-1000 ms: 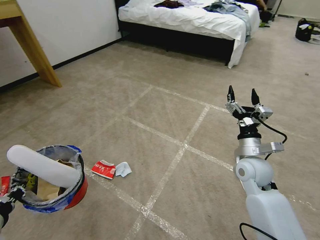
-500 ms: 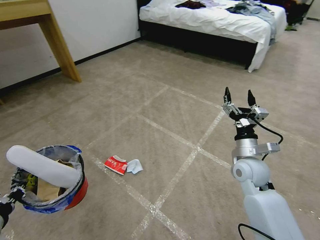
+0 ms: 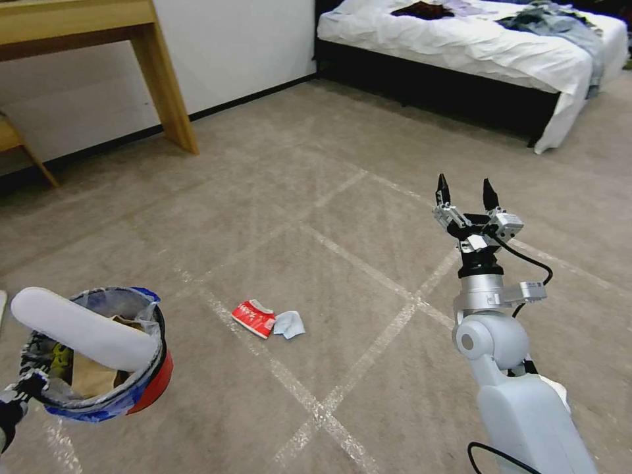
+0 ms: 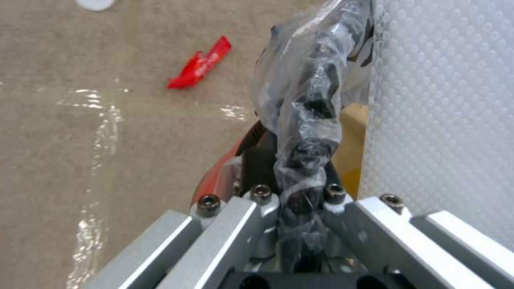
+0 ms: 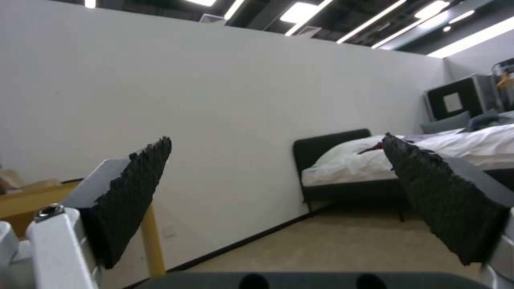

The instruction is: Pick up the trash bin and place the garbage on the floor into it.

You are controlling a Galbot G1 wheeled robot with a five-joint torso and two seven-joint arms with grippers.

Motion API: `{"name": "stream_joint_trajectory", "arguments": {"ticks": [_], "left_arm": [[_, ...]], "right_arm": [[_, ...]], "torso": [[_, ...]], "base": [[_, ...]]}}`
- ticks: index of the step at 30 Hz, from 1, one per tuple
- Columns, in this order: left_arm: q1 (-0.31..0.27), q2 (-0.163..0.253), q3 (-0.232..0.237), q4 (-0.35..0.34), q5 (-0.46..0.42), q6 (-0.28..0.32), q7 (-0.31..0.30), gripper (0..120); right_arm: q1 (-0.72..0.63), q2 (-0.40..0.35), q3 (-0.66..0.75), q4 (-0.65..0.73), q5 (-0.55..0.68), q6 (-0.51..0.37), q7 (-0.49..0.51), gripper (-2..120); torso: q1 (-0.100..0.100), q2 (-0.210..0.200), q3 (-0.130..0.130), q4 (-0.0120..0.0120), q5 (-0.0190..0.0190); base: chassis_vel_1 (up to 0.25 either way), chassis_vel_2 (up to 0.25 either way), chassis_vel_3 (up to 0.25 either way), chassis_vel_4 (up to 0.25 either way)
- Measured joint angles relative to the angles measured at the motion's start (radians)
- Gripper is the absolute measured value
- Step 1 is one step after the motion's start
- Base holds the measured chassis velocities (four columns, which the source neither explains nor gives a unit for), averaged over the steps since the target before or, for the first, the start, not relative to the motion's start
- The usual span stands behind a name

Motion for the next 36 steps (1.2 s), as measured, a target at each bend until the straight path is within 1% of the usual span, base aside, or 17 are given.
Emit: {"name": "stream_joint_trajectory", "arguments": {"ticks": [20,24,36], "left_arm": [[0.001,0.001,0.002,0.003,0.008,0.0,0.0,0],[0.002,0.0,0.004,0.004,0.022,-0.003,0.001,0],[0.0,0.004,0.004,0.008,0.023,-0.007,0.003,0]], "right_arm": [[0.0,0.002,-0.001,-0.011,-0.021,0.005,0.001,100],[-0.001,0.003,0.0,-0.016,-0.031,0.012,0.004,100],[-0.005,0.012,-0.002,-0.028,-0.048,0.023,0.007,100]], "torso": [[0.0,0.0,0.0,0.0002,0.0],[0.0,0.0,0.0,-0.0002,0.0],[0.0,0.0,0.0,-0.0001,0.0]], "base": [[0.051,0.055,0.058,0.046],[0.0,0.0,0.0,0.0],[0.0,0.0,0.0,0.0]]}}
